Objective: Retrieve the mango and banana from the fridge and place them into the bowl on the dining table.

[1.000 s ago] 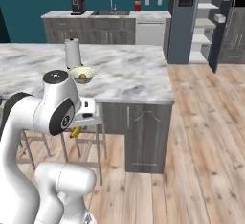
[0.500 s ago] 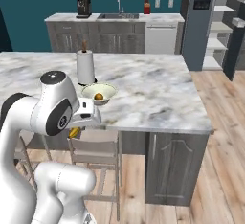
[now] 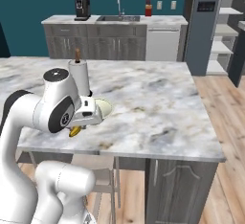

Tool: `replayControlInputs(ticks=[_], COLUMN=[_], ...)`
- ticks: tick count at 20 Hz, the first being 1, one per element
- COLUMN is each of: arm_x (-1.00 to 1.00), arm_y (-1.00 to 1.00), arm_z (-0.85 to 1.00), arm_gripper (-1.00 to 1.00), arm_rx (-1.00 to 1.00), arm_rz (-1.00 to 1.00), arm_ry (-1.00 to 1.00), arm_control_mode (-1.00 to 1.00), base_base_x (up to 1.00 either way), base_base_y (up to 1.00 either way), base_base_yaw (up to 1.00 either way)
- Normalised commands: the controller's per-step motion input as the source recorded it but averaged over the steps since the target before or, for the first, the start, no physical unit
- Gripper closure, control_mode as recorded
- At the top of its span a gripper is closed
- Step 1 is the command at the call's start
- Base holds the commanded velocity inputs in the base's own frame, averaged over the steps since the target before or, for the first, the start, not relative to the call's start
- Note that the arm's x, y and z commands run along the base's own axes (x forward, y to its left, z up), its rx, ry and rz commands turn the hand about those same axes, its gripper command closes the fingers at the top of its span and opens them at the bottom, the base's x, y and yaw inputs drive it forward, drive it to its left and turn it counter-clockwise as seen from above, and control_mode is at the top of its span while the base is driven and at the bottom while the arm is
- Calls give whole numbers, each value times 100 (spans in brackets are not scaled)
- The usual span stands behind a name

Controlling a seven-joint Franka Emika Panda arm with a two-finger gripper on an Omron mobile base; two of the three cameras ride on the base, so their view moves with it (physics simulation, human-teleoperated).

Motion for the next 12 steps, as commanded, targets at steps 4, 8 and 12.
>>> replayControlInputs(ticks=[4, 8, 12], arm_x=[0, 41, 97], arm_y=[0, 1, 17], arm_z=[0, -9, -15], arm_gripper=[100, 100, 100], arm_rx=[0, 0, 0], arm_rz=[0, 5, 11], arm_ry=[0, -5, -11], arm_control_mode=[100, -100, -100], base_base_x=[68, 32, 0], base_base_y=[0, 0, 0], base_base_yaw=[2, 3, 0])
